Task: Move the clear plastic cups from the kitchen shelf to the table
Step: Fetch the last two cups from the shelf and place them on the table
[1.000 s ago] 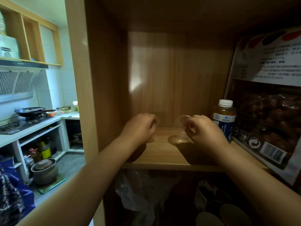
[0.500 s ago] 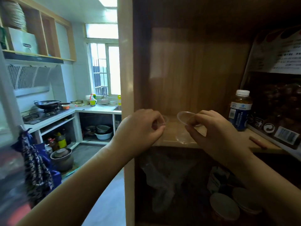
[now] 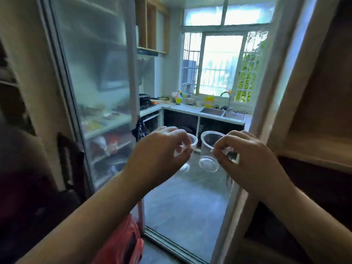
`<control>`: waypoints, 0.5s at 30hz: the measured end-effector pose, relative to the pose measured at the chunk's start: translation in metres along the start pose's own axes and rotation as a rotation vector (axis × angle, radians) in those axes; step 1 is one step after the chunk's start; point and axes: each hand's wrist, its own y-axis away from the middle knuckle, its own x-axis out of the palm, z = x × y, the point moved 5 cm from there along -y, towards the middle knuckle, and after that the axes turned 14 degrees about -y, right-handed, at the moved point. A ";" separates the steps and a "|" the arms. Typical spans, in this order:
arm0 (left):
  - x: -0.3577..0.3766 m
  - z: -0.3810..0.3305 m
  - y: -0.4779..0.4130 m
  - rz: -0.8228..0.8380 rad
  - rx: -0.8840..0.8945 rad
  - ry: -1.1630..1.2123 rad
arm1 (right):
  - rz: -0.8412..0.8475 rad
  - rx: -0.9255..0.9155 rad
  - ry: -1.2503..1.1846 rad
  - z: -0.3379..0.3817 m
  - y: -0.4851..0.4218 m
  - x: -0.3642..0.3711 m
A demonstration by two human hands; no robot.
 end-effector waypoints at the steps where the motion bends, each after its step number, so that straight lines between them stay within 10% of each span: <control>1: -0.009 0.020 0.014 0.008 -0.031 -0.029 | 0.022 -0.024 -0.034 0.013 -0.006 0.021; 15: -0.172 0.216 0.218 0.000 -0.494 -0.376 | 0.337 -0.368 -0.431 0.228 -0.051 0.267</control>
